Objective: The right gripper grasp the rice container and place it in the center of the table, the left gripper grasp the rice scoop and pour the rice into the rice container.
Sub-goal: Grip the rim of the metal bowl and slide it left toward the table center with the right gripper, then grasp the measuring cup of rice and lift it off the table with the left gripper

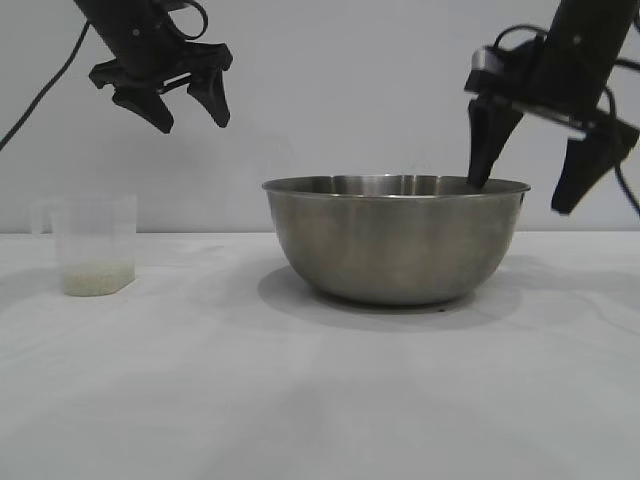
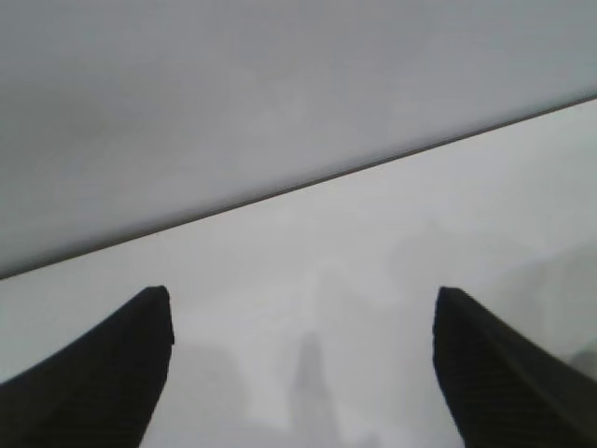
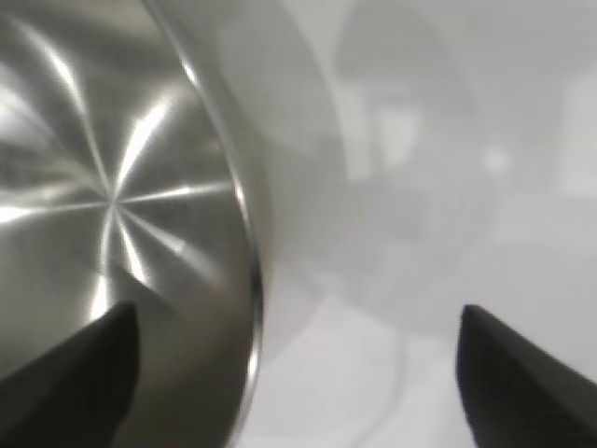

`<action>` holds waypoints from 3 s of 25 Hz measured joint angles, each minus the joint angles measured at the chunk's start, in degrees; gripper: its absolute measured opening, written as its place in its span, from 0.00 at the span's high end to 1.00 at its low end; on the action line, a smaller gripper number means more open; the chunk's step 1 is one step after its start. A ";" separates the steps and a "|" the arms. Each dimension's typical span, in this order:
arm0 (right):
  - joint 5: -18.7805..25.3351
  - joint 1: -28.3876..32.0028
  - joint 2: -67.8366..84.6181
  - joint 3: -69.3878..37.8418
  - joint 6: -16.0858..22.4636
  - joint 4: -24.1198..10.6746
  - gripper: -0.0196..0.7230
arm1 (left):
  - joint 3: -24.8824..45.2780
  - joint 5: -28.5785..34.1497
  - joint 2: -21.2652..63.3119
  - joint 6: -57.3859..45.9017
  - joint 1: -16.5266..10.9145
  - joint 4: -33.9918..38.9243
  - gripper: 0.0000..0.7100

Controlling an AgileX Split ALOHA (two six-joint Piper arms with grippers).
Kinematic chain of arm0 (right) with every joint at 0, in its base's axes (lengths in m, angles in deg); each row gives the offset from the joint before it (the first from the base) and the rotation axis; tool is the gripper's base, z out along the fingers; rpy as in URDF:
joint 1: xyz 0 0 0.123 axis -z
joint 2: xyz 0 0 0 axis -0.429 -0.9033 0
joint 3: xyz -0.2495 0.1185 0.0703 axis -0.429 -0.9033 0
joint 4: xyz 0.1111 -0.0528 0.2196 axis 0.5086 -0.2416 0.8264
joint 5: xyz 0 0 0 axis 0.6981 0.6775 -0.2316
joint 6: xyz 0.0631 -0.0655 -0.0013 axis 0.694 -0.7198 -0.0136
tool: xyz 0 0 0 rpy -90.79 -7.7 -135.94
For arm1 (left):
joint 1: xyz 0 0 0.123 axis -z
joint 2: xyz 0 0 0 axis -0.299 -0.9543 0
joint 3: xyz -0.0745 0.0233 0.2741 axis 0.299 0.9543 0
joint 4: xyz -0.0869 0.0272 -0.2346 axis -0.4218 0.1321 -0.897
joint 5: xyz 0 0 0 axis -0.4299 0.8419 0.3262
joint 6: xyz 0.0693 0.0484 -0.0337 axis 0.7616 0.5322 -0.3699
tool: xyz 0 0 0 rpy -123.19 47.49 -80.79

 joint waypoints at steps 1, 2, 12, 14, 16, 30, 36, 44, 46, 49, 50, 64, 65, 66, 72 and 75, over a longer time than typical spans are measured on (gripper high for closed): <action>-1.95 0.09 0.57 -1.51 0.00 -0.19 0.23 | 0.00 0.00 0.00 0.00 0.00 -0.09 0.26; -3.61 0.09 1.13 -3.11 0.10 -0.28 0.23 | 0.00 0.00 0.00 0.00 0.00 -0.09 0.26; -31.27 1.88 23.28 -36.86 0.14 -2.88 0.23 | 0.00 0.00 0.00 0.00 0.00 -1.07 0.26; -34.80 2.13 30.98 -43.38 -0.09 -3.42 0.23 | 0.00 0.00 0.00 0.00 0.00 -1.33 0.26; -35.54 2.13 39.24 -48.23 -0.21 -3.41 0.23 | 0.00 0.00 0.00 0.00 0.00 -1.33 0.26; -11.78 2.13 81.09 -62.89 0.30 -5.12 0.23 | 0.00 0.00 0.00 0.00 0.00 -1.69 0.26; -0.54 2.13 90.41 -66.79 3.38 -8.29 0.23 | 0.00 0.00 0.00 0.00 0.00 -1.69 0.26; 5.42 2.13 101.69 -68.40 7.15 -10.94 0.23 | 0.00 0.09 0.00 0.00 0.00 -1.69 0.26; 5.31 2.13 104.33 -69.31 7.38 -11.44 0.23 | 0.00 0.09 0.00 0.00 0.00 -1.69 0.26; 5.20 2.13 107.63 -70.53 7.53 -11.91 0.23 | 0.00 0.09 0.00 0.00 0.00 -1.69 0.26; 5.20 2.13 108.49 -70.55 7.53 -11.91 0.23 | 0.00 0.09 0.00 0.00 0.00 -1.69 0.26; 5.20 2.13 112.13 -70.55 7.53 -11.91 0.23 | 0.00 4.19 3.31 2.40 0.00 -1.93 0.26; 5.20 2.13 112.13 -70.55 7.53 -11.91 0.23 | 0.00 4.98 4.44 3.35 0.00 -2.66 0.26; 5.20 2.13 112.13 -70.55 7.53 -11.91 0.23 | 0.00 5.59 5.62 4.71 0.00 -3.21 0.26; 5.20 2.13 112.13 -70.55 7.53 -12.00 0.23 | 8.93 3.12 13.89 10.17 0.00 -8.90 0.26; 5.20 2.13 112.13 -70.55 7.53 -12.00 0.23 | 19.80 -3.37 19.18 14.11 0.00 -14.11 0.26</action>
